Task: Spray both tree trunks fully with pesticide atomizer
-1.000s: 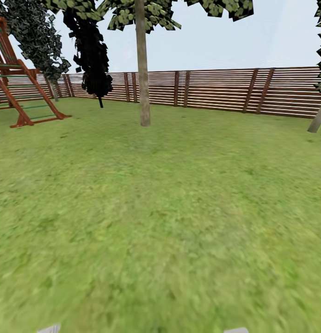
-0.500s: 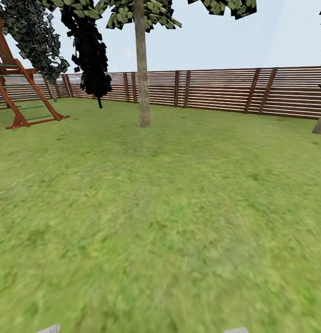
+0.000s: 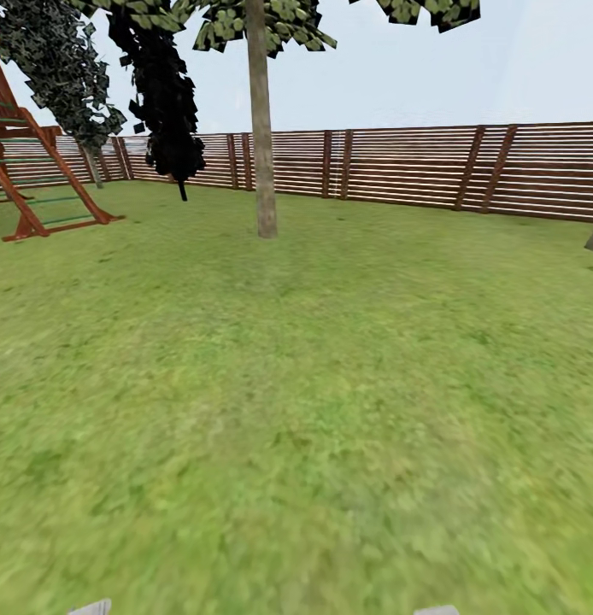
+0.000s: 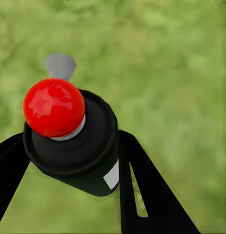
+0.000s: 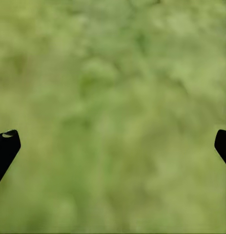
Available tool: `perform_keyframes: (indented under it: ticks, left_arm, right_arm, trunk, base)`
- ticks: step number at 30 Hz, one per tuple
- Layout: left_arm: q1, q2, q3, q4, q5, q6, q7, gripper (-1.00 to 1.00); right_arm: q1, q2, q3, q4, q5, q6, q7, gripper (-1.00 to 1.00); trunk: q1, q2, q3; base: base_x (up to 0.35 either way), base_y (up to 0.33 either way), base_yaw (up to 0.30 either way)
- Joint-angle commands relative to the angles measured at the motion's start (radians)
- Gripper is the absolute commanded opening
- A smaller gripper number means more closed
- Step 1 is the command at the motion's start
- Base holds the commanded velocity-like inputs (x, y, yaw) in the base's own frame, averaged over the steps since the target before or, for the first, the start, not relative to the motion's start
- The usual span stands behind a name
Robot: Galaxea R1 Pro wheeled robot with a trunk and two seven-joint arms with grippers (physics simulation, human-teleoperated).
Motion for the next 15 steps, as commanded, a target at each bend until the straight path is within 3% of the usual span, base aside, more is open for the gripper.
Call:
perform_keyframes:
  ticks: [1, 15]
  left_arm:
    - [-0.001, 0.000, 0.009, 0.001, -0.006, -0.003, -0.006, -1.00]
    - [-0.001, 0.000, 0.009, 0.001, -0.006, -0.003, -0.006, -1.00]
  right_arm:
    - [-0.001, 0.000, -0.004, 0.001, 0.011, -0.002, -0.008, 1.00]
    - [-0.001, 0.000, -0.004, 0.001, 0.011, -0.002, -0.008, 1.00]
  trunk:
    - [0.000, 0.000, -0.001]
    - [0.000, 0.000, -0.001]
  base:
    - [0.338, 0.000, 0.000]
    - [0.338, 0.000, 0.000]
